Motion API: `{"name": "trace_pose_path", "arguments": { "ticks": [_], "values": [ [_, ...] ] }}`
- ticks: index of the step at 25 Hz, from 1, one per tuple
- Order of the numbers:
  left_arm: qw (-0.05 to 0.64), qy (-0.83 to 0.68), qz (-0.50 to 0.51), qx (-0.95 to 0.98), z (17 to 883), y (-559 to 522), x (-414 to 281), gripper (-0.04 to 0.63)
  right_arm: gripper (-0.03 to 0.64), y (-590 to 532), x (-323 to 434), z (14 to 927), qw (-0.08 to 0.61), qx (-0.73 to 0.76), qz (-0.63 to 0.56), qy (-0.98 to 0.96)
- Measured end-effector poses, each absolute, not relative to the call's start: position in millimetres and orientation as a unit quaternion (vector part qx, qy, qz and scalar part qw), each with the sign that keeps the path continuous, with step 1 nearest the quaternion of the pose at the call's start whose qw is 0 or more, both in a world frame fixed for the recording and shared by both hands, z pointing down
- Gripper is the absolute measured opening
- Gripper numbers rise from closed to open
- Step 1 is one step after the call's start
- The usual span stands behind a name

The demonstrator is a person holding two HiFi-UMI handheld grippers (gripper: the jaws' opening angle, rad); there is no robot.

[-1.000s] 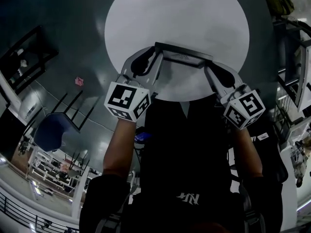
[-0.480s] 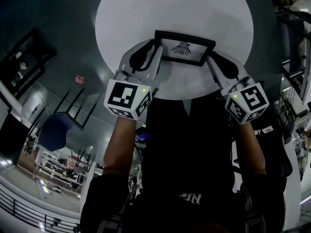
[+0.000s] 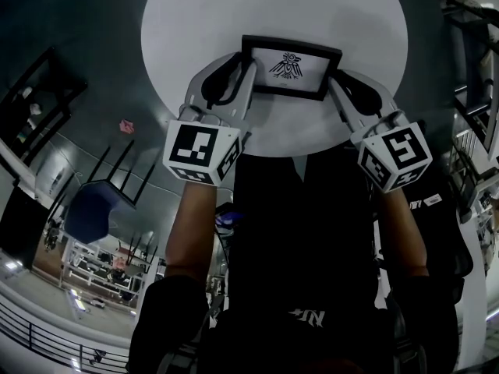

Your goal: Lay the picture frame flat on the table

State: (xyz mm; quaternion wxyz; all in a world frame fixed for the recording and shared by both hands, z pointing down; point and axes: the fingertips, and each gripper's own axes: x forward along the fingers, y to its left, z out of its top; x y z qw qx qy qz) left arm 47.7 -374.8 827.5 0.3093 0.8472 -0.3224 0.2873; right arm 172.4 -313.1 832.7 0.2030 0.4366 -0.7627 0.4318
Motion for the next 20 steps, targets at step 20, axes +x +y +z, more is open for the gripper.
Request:
{"name": "trace_pose_path", "arguments": {
  "ticks": [20],
  "values": [
    [0.272,-0.313,0.37,0.831,850,-361,52,0.084,0.034,-312,171,847,0.331,0.436,0.314,-0.775]
  ]
}}
